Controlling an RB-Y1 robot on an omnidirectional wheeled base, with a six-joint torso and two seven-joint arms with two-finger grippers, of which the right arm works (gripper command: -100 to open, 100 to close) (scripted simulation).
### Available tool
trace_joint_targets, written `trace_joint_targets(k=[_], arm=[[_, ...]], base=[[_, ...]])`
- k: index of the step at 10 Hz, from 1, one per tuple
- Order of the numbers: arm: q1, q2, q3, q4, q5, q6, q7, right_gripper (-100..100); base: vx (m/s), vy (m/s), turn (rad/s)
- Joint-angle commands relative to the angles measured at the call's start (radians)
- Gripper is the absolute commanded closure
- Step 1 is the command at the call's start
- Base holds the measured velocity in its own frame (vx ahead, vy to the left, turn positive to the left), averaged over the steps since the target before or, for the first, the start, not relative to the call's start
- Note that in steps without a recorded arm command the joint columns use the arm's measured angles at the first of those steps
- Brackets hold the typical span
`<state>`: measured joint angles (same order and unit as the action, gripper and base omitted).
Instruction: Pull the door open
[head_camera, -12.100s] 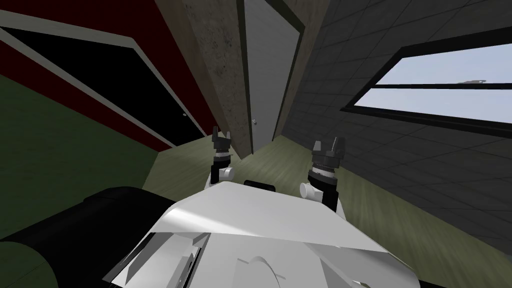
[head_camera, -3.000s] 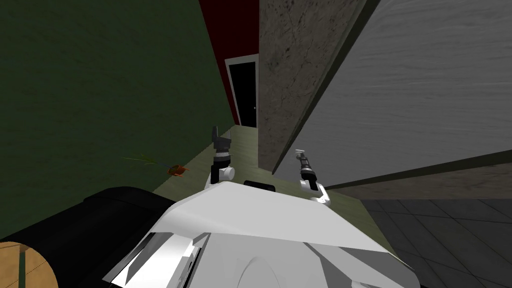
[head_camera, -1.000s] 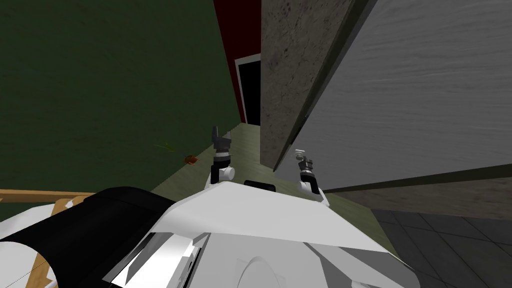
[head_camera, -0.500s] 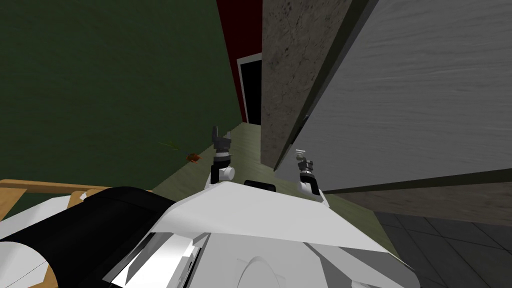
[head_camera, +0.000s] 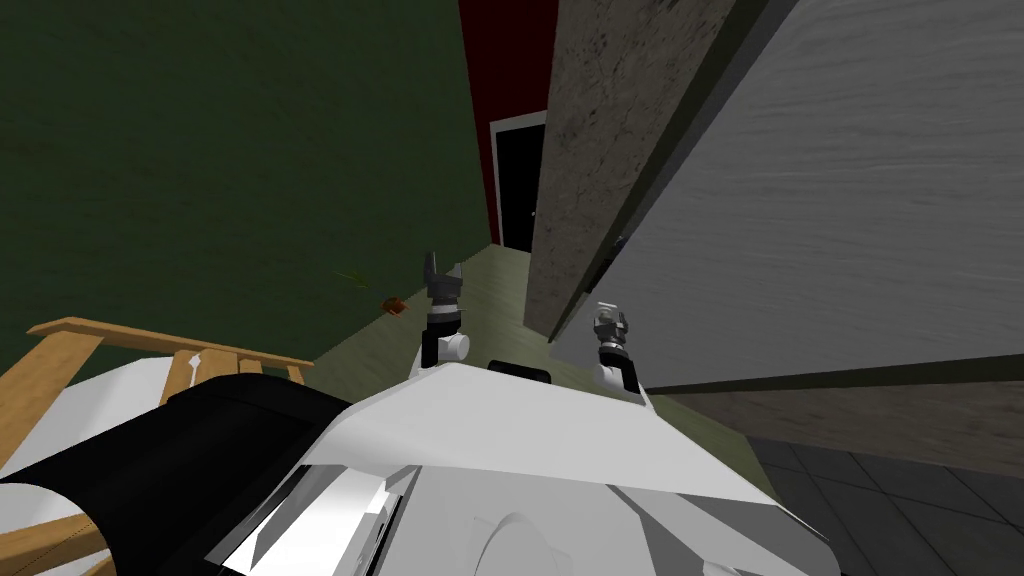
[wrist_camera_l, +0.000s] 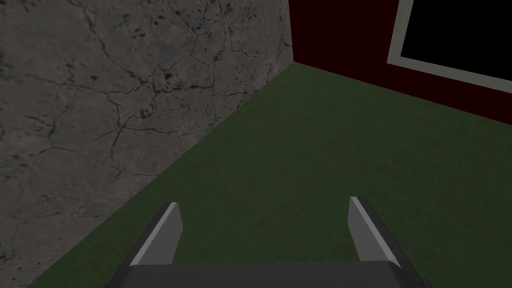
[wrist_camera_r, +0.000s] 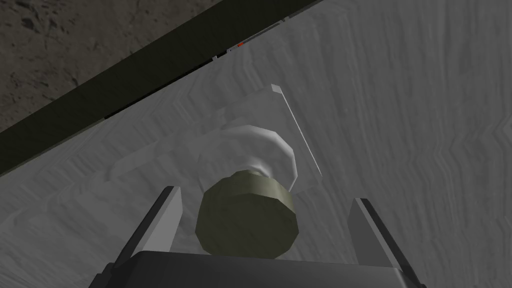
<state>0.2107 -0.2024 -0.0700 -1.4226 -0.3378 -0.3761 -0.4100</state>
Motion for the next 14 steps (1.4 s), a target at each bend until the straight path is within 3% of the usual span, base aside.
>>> trace_joint_targets(k=[1,3,4,6,7,9,10,12,13,14], arm=[[0.003,0.002,0.012,-0.007,-0.041,0.001,-0.050,-100],[0.013,0.005,0.024,-0.021,-0.099,0.001,-0.107,-100],[0.013,0.005,0.024,-0.021,-0.099,0.001,-0.117,-100],[0.023,0.008,0.037,-0.037,-0.162,0.000,-0.180,-100],[0.023,0.008,0.037,-0.037,-0.162,0.000,-0.188,-100],[0.033,0.012,0.050,-0.052,-0.226,0.000,-0.253,-100],[0.033,0.012,0.050,-0.052,-0.226,0.000,-0.262,-100],[0.044,0.015,0.063,-0.067,-0.289,0.000,-0.326,-100],[0.044,0.015,0.063,-0.067,-0.289,0.000,-0.334,-100],[0.048,0.017,0.070,-0.075,-0.320,0.000,-0.368,-100]], base=[[-0.108,0.030,0.087],[-0.096,-0.002,0.084],[-0.053,-0.021,0.029],[-0.067,-0.026,0.071],[-0.056,-0.017,0.049],[-0.074,-0.028,0.086],[-0.064,-0.025,0.027],[-0.070,-0.018,0.075],[-0.063,-0.025,0.029],[-0.068,-0.031,0.054]])
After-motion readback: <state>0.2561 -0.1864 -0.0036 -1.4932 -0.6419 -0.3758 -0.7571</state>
